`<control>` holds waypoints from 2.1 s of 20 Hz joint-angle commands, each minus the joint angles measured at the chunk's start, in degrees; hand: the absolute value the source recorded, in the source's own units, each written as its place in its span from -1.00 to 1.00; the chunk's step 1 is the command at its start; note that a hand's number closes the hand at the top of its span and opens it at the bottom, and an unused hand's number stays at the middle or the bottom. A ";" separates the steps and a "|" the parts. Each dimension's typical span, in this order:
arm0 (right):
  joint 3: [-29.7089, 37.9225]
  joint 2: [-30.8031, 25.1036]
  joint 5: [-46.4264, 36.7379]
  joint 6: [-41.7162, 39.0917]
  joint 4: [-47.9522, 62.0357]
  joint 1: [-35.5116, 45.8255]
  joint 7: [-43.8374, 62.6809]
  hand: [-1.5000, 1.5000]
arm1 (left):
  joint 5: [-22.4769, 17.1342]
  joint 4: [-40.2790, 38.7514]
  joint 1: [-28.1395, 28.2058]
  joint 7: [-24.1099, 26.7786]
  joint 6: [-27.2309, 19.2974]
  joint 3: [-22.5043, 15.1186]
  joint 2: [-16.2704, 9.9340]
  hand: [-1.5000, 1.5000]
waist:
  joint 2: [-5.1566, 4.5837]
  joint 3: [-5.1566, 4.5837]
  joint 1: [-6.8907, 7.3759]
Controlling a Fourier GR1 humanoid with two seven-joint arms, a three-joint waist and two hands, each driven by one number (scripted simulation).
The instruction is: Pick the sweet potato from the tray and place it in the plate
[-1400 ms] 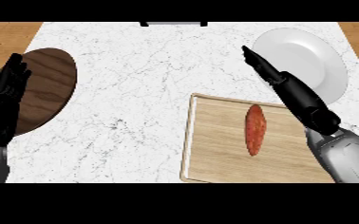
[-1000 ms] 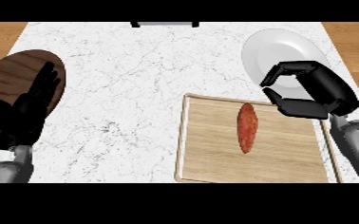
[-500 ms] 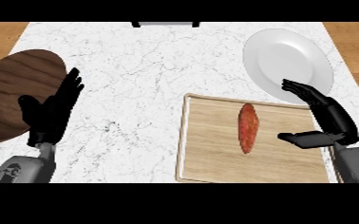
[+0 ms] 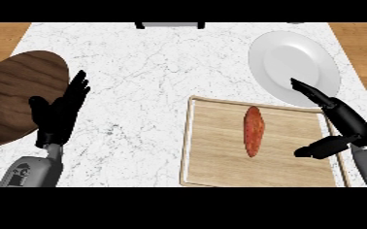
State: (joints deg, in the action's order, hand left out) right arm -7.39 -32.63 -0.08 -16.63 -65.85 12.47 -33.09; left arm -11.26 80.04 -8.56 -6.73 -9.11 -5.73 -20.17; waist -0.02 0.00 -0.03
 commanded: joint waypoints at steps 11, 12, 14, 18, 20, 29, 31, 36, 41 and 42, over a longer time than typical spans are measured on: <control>-6.45 -1.18 -14.89 -1.45 -10.16 0.49 16.30 -1.00 | 0.67 0.00 0.28 -0.40 3.07 2.94 0.96 0.00 | 0.11 -0.03 0.11; -7.56 -0.14 -16.43 -1.21 -10.67 0.45 17.77 -1.00 | 1.58 0.67 -1.40 -3.11 1.96 2.07 1.72 0.00 | 0.10 -0.02 0.05; -7.57 0.34 -19.00 -2.22 -5.69 3.87 17.24 -1.00 | 1.81 -2.86 -1.16 0.52 3.47 3.62 1.34 0.00 | -0.05 -0.01 0.31; -7.35 -0.05 -21.24 -5.73 -10.52 2.70 21.60 -1.00 | 2.04 -0.39 -0.41 -1.14 3.88 4.13 2.37 0.00 | 0.06 -0.02 0.09; -8.19 1.89 -22.75 -6.39 -13.39 1.92 24.37 -1.00 | 3.29 -0.04 -0.51 -1.31 3.82 4.65 2.09 0.00 | 0.06 -0.02 0.03; -7.76 9.49 -30.38 -8.18 -2.37 9.44 25.21 -1.00 | 4.44 4.49 -0.59 -5.94 4.43 5.88 3.72 0.00 | -0.04 0.02 0.59; -6.25 8.56 -32.13 -10.06 -3.87 8.68 24.81 -1.00 | 5.91 3.26 0.82 -2.57 5.09 6.28 4.83 0.00 | 0.00 0.00 0.34; -5.61 12.49 -35.21 -10.70 -3.94 10.19 27.82 -1.00 | 5.51 1.89 0.56 -2.38 8.08 8.52 4.23 0.00 | 0.03 0.00 0.27; -7.50 14.05 -39.57 -10.67 -5.67 7.83 28.37 -1.00 | 6.23 2.03 1.53 -1.81 9.02 8.74 5.09 0.00 | 0.05 -0.01 0.16; -8.25 13.79 -39.97 -11.47 -6.44 6.44 26.88 -1.00 | 8.19 0.11 -1.69 -2.61 6.14 7.92 7.11 0.00 | 0.04 -0.01 0.01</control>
State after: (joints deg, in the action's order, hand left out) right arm -14.58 -20.02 -38.01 -25.83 -70.22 19.89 -7.13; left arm -4.25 81.52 -8.60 -9.48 -2.46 1.57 -14.00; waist 0.00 0.00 0.14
